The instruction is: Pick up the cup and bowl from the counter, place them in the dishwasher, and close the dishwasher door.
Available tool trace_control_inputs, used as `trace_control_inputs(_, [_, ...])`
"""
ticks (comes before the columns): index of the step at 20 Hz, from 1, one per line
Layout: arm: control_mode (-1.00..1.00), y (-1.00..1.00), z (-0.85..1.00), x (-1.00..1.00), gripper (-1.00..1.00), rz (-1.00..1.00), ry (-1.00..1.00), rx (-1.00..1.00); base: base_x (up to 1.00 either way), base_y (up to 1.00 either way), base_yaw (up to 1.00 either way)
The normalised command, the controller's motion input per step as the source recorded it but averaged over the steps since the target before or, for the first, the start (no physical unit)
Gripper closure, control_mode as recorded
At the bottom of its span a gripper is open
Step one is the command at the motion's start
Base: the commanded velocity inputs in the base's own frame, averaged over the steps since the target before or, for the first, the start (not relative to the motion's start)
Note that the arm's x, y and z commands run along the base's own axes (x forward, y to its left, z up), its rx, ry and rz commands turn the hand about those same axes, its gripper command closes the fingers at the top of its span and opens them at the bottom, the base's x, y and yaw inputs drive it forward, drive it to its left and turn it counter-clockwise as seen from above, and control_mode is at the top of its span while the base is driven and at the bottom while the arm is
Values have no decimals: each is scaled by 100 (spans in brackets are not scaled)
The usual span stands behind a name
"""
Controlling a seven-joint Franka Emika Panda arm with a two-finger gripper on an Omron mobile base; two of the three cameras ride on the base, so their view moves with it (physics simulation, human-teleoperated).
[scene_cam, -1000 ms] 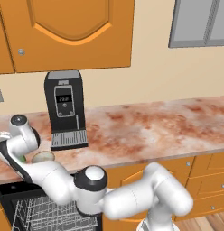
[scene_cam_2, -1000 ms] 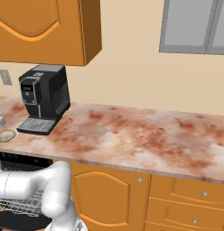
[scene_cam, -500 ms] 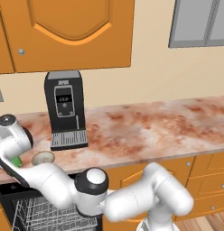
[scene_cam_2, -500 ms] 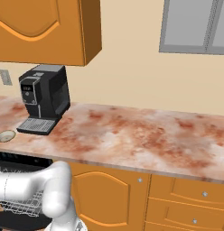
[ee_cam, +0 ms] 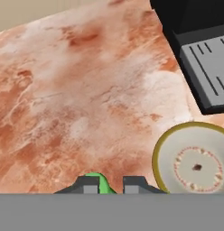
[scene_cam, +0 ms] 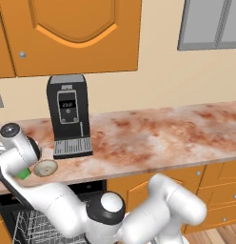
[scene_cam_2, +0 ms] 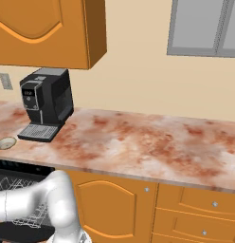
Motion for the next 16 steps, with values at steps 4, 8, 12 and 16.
trace_control_inputs(4, [-100,-23,27,-29,100,7,-8,1,0,0,0])
trace_control_inputs(8, [-100,-2,19,-47,100,17,-7,-1,0,0,0])
trace_control_inputs(12, [-100,-2,14,-73,100,17,-7,-11,0,0,0])
trace_control_inputs(16, [-100,-8,14,-84,100,22,-9,-21,0,0,0])
